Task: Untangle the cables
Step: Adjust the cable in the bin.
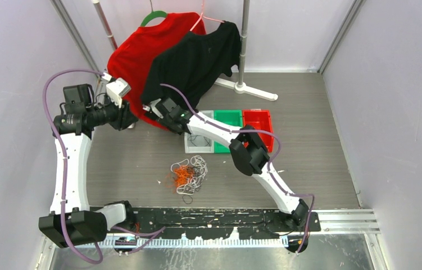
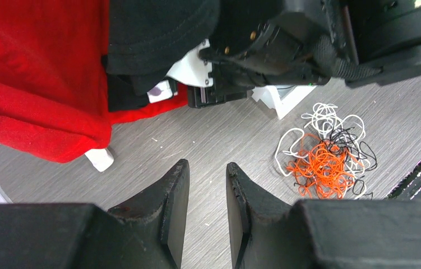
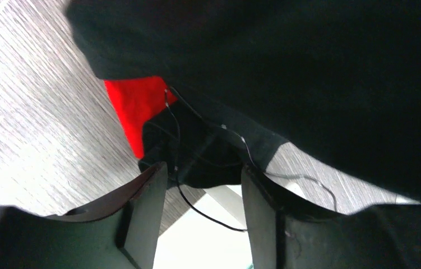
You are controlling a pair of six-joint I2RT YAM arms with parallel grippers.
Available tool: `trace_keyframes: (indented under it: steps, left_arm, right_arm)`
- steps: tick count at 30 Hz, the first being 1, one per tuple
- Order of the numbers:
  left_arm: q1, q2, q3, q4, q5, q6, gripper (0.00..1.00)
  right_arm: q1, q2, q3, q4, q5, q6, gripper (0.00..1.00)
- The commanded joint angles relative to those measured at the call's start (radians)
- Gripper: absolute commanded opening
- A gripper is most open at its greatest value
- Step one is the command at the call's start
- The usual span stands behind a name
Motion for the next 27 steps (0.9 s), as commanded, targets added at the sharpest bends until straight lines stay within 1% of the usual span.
trace_keyframes:
  steps: [1, 2, 4, 5, 6, 8, 13, 16, 17, 18, 20, 21, 22, 23, 25, 27]
  left_arm:
    - [0.008, -0.025, 0.016, 0.047, 0.031, -0.017, 0.31]
    - [0.008, -0.026, 0.012, 0.051, 0.031, -0.018, 0.31]
    - [0.008, -0.032, 0.003, 0.059, 0.028, -0.024, 0.31]
    - [0.008, -0.033, 0.001, 0.063, 0.028, -0.029, 0.31]
    - [0.008, -0.036, -0.002, 0.066, 0.028, -0.032, 0.32]
    - [0.008, -0.040, -0.006, 0.071, 0.027, -0.036, 0.31]
    - [0.008, -0.057, -0.011, 0.080, 0.016, -0.036, 0.32]
    - [0.008, -0.063, -0.009, 0.080, 0.018, -0.038, 0.32]
    - [0.009, -0.063, -0.007, 0.080, 0.019, -0.039, 0.32]
    - [0.008, -0.062, -0.006, 0.081, 0.019, -0.040, 0.32]
    - [0.008, -0.056, -0.003, 0.105, 0.019, -0.047, 0.32]
    - [0.008, -0.052, -0.001, 0.106, 0.020, -0.048, 0.33]
    - [0.008, -0.049, 0.001, 0.106, 0.022, -0.047, 0.33]
    - [0.007, -0.047, 0.001, 0.106, 0.024, -0.046, 0.33]
    - [0.007, -0.043, -0.002, 0.107, 0.033, -0.042, 0.33]
    - [0.008, -0.044, -0.008, 0.111, 0.043, -0.038, 0.34]
  right_arm:
    - [0.024, -0.012, 0.016, 0.114, 0.091, -0.054, 0.48]
    - [0.029, -0.020, 0.000, 0.140, 0.101, -0.054, 0.37]
    - [0.039, -0.037, -0.030, 0.202, 0.132, -0.042, 0.12]
    - [0.040, -0.045, -0.038, 0.220, 0.143, -0.033, 0.03]
    - [0.041, -0.054, -0.044, 0.233, 0.150, -0.022, 0.01]
    - [0.041, -0.083, -0.068, 0.265, 0.150, 0.005, 0.01]
    - [0.036, -0.213, -0.168, 0.347, 0.105, 0.066, 0.01]
    - [0.014, -0.253, -0.182, 0.333, 0.046, 0.087, 0.01]
    - [0.003, -0.252, -0.163, 0.296, 0.035, 0.090, 0.02]
    - [-0.007, -0.246, -0.131, 0.255, 0.035, 0.100, 0.12]
    - [-0.044, -0.224, -0.054, 0.128, -0.007, 0.142, 0.41]
    - [-0.067, -0.213, -0.017, 0.065, -0.046, 0.168, 0.52]
    - [-0.101, -0.211, 0.002, 0.016, -0.088, 0.197, 0.60]
    - [-0.129, -0.213, 0.006, -0.016, -0.136, 0.221, 0.65]
    - [-0.185, -0.223, 0.000, -0.064, -0.242, 0.275, 0.72]
    - [-0.241, -0.226, 0.000, -0.097, -0.369, 0.315, 0.75]
